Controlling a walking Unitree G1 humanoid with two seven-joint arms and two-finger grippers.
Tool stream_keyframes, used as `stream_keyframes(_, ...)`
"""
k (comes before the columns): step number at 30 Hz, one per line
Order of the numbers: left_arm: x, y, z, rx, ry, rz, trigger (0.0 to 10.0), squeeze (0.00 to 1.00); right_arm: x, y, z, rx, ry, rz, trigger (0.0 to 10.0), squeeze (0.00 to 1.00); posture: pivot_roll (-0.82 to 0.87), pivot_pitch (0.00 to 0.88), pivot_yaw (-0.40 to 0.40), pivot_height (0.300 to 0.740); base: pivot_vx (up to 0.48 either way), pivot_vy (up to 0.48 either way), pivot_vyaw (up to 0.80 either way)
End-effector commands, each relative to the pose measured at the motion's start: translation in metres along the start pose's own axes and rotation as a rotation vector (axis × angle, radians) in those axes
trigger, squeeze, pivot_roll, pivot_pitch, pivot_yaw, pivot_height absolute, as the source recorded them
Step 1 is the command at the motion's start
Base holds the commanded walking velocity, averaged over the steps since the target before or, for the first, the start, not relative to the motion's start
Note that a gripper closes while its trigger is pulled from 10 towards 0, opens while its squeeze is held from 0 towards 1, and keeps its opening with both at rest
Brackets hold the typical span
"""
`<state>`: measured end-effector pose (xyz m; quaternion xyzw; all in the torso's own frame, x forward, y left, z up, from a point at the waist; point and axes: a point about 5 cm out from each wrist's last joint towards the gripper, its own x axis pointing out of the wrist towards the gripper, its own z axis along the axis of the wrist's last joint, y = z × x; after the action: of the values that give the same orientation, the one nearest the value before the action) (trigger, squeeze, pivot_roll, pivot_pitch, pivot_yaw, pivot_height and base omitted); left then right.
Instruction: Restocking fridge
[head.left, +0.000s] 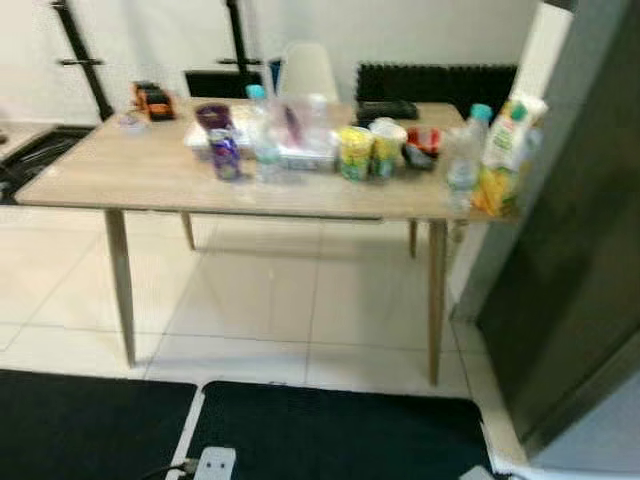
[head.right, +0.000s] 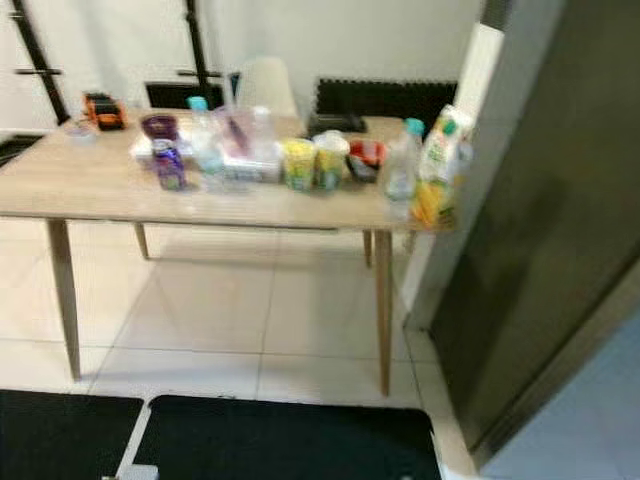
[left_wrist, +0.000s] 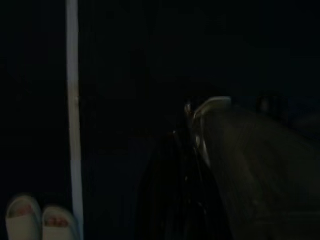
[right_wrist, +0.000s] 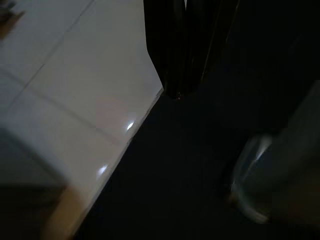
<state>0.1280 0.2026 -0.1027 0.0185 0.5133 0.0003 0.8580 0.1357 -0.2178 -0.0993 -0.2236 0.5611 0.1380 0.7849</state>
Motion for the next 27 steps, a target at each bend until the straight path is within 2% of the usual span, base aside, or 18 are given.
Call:
stream_keyframes(1, -0.0016, 0.0, -0.0105, 0.007, 0.045, 0.0, 10.0, 0.0, -0.0001, 0.0042, -0.0065, 0.01, 0.019, 0.013, 10.0, 0.0, -0.06, 0.0, -0.022, 0.74, 0.281, 0.0, 0.0)
stream_keyframes(27, -0.0018, 0.0, -0.0115, 0.005, 0.049, 0.001, 10.0, 0.0, 0.0005, 0.0078, -0.0043, 0.024, 0.011, 0.023, 10.0, 0.0, -0.07, 0.0, -0.016, 0.74, 0.28, 0.0, 0.0)
